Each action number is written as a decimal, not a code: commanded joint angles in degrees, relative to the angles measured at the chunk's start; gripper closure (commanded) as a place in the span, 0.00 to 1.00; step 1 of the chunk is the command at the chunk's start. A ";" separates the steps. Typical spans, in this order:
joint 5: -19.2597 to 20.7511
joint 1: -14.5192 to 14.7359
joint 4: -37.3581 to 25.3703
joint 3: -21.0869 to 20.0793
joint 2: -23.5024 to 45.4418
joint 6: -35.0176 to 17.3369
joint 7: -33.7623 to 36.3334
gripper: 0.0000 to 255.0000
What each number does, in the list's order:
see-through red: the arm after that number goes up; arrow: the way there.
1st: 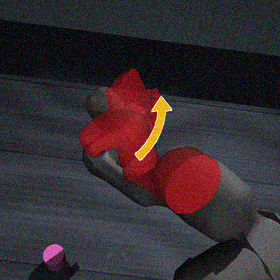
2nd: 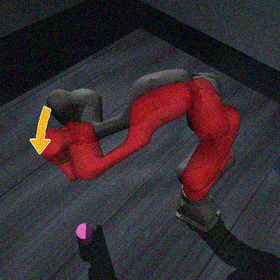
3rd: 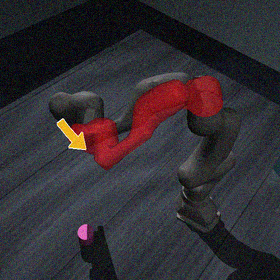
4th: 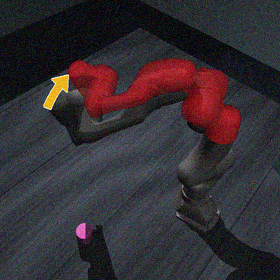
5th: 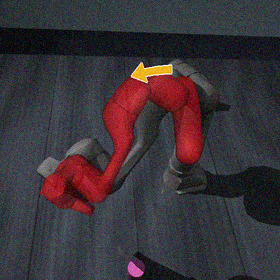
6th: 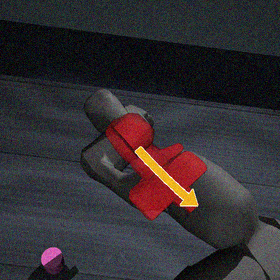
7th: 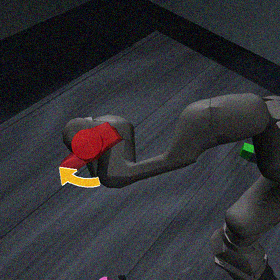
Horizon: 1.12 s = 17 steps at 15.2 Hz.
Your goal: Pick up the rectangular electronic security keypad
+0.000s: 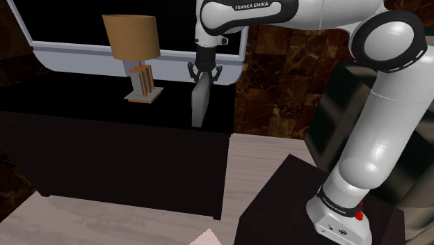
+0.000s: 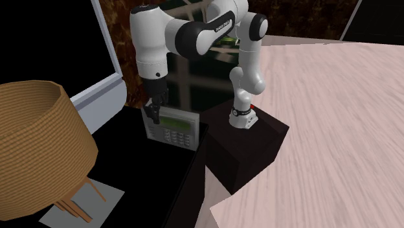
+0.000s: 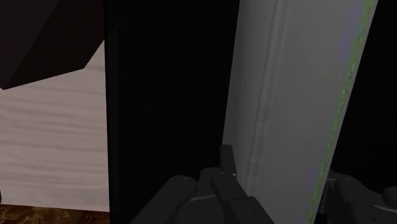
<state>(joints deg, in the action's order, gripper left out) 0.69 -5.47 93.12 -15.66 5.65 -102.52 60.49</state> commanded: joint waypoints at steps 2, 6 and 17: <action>0.05 0.07 -1.74 -0.04 0.26 1.57 0.04 1.00; 0.20 0.17 -5.49 -0.10 0.77 4.82 0.16 1.00; 0.87 0.65 -15.57 -0.31 3.01 12.74 0.59 1.00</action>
